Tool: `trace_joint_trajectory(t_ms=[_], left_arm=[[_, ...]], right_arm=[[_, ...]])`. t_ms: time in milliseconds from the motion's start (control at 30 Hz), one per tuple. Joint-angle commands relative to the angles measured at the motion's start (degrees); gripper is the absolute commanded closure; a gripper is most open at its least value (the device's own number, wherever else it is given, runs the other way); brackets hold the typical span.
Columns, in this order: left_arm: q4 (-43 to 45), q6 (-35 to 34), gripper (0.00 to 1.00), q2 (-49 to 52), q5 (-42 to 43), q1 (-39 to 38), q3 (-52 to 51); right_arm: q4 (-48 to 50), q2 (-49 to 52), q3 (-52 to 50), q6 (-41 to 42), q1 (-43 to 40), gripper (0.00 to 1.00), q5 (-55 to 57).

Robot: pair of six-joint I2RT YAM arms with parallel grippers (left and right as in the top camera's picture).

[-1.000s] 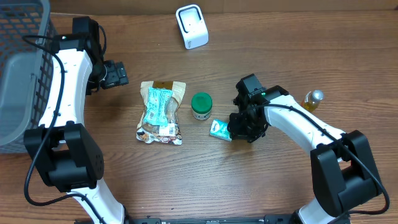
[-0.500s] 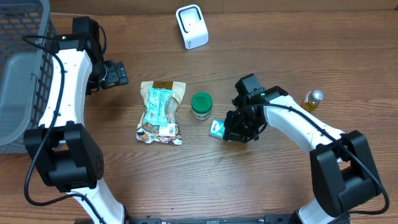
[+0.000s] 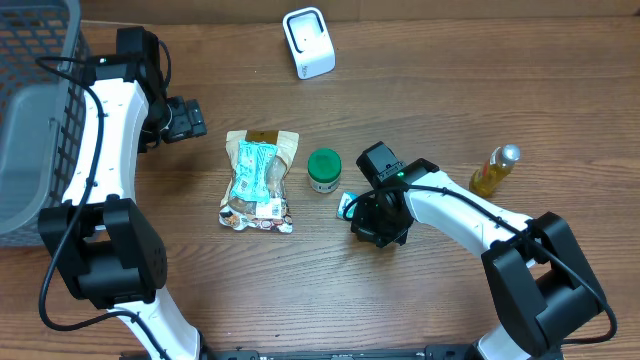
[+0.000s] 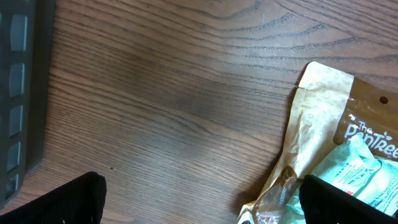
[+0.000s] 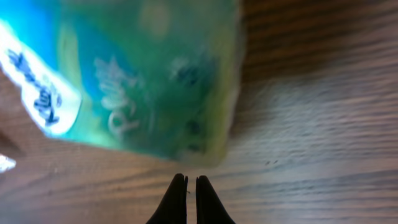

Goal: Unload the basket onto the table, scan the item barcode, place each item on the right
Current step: 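Lower the right gripper and grasp the green tissue pack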

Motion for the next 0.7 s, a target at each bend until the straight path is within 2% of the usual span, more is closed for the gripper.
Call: trace_joint_trajectory(t_ms=[0, 467, 667], left_arm=[[0.04, 0.68, 0.0, -0.57, -0.31, -0.31, 0.87], [0.04, 0.68, 0.0, -0.57, -0.31, -0.31, 0.87], [0.04, 0.68, 0.0, -0.57, -0.31, -0.31, 0.87]], right_arm=[[1.16, 0.28, -0.13, 2.12, -0.15, 0.96, 5.62], [4.79, 0.28, -0.13, 3.85, -0.46, 0.96, 9.42], [6.84, 0.28, -0.13, 3.82, -3.04, 0.96, 11.32]])
